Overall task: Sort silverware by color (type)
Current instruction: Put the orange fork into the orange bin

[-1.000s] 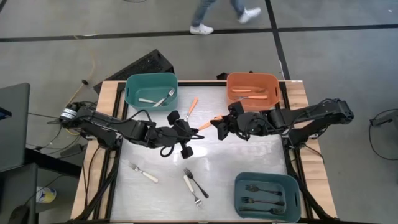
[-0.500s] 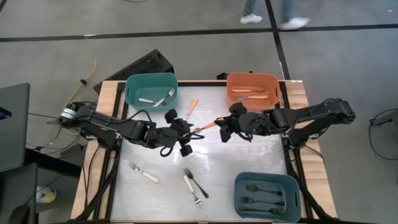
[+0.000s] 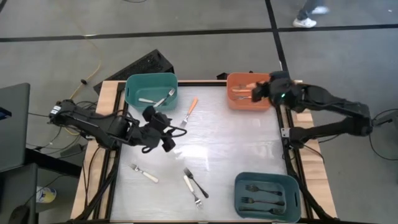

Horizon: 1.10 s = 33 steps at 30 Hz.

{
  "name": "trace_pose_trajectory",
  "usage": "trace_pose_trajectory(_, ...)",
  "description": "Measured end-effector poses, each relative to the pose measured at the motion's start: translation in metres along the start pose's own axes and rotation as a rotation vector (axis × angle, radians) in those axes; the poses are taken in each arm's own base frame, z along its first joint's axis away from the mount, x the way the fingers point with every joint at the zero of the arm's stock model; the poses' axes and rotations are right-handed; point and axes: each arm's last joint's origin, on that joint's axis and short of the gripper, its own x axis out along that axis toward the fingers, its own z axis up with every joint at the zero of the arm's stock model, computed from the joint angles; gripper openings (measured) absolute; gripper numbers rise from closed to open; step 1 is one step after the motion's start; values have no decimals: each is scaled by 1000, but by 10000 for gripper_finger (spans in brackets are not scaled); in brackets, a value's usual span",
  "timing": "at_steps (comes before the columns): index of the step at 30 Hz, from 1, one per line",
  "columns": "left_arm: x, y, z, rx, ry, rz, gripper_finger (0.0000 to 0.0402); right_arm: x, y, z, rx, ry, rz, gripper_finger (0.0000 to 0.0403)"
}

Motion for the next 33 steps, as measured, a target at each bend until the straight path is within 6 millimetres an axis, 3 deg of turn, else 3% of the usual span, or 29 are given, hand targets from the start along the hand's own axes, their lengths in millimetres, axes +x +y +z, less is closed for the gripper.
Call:
trace_pose_trajectory(4,0,-5,-4,18,3,19,176,18,-32,-4,61,-18,-99,73)
trace_pose_trajectory(11,8,-9,-15,14,0,37,177,75,-64,-31,207,97,41,73)
trace_pose_trajectory(19,9,-11,-21,-14,28,20,177,83,-81,-36,260,96,-61,76)
trace_pose_trajectory(21,8,-11,-22,-11,27,15,177,83,-81,-38,258,117,-60,109)
trace_pose_trajectory(28,7,-13,-23,-7,27,8,177,82,-81,-45,234,226,-17,289)
trace_pose_trajectory(33,7,-13,-23,-8,27,8,177,73,-82,-47,235,232,-3,347)
